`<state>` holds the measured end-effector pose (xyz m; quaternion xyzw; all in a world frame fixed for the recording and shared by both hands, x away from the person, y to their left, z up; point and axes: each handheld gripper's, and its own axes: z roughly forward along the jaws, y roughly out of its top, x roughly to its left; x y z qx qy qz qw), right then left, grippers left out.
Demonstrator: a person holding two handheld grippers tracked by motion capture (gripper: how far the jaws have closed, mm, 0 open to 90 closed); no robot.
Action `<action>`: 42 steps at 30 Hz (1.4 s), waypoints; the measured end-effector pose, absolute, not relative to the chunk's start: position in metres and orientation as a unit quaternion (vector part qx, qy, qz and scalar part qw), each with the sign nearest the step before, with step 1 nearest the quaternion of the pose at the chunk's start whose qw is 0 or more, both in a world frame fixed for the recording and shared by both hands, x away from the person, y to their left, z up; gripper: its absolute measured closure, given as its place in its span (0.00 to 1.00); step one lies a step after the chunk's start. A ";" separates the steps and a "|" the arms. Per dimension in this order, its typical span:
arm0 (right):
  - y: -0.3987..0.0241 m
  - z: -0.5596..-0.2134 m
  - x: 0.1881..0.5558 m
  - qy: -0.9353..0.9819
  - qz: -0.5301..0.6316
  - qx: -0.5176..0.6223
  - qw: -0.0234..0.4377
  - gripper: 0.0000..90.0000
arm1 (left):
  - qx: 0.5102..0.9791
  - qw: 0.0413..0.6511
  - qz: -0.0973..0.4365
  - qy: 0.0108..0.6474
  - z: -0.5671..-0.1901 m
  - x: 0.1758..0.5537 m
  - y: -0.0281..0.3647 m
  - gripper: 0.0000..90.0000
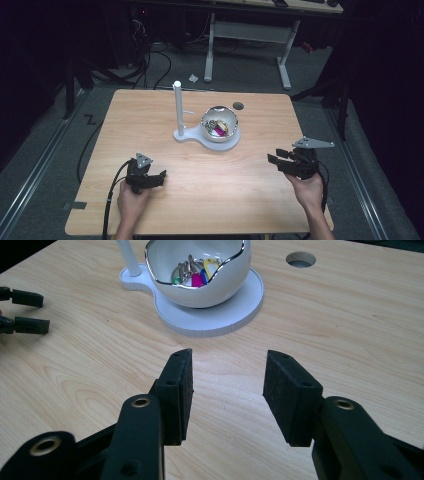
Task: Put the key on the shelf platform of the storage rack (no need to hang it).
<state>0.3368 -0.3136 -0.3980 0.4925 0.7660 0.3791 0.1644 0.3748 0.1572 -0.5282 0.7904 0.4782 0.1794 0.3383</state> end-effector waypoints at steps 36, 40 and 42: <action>-0.308 -0.463 0.350 0.762 0.351 0.521 0.157 0.62 | 0.791 0.338 0.180 0.478 -0.528 0.375 0.157 0.21; -0.309 -0.469 0.350 0.760 0.348 0.525 0.159 0.62 | 0.791 0.338 0.180 0.478 -0.528 0.375 0.157 0.21; -0.309 -0.471 0.351 0.760 0.345 0.527 0.161 0.62 | 0.791 0.338 0.180 0.478 -0.528 0.375 0.157 0.21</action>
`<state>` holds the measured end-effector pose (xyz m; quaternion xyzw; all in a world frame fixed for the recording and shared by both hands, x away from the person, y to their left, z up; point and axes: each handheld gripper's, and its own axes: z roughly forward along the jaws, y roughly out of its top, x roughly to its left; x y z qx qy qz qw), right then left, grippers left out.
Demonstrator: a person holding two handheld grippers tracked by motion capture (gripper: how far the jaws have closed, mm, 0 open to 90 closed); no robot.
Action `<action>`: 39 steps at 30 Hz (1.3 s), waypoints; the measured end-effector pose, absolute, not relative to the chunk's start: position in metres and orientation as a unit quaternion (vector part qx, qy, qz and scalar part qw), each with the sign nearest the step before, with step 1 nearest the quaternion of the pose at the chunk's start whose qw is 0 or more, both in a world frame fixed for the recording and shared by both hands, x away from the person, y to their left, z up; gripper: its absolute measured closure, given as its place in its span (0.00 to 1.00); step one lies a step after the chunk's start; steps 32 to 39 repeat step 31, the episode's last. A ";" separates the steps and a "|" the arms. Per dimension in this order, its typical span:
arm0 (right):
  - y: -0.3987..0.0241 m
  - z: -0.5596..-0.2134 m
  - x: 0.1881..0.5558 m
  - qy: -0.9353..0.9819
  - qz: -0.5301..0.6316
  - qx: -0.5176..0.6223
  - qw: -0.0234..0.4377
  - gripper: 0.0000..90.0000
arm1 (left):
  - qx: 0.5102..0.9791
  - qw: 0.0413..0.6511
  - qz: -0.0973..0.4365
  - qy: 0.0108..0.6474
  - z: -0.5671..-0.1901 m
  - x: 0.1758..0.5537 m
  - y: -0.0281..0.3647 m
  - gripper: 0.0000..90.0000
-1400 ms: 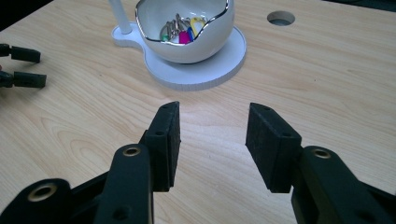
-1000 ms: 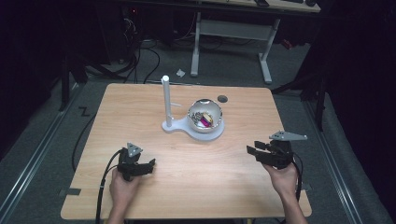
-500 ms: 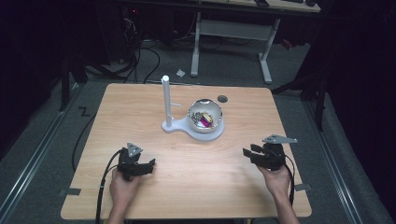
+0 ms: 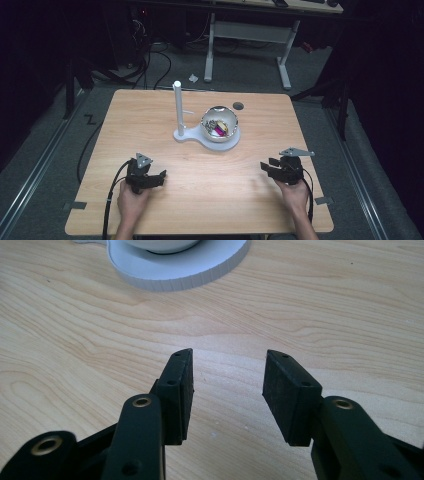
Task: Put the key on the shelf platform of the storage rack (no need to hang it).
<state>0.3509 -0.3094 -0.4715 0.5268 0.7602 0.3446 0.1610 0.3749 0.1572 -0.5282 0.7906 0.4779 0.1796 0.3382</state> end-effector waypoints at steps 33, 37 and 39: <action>-0.306 -0.518 0.350 0.754 0.306 0.536 0.225 0.52 | 0.790 0.338 0.180 0.479 -0.528 0.375 0.157 0.21; -0.306 -0.518 0.350 0.754 0.306 0.536 0.225 0.52 | 0.790 0.338 0.180 0.479 -0.528 0.375 0.157 0.21; -0.306 -0.518 0.350 0.754 0.306 0.536 0.225 0.52 | 0.790 0.338 0.180 0.479 -0.528 0.375 0.157 0.21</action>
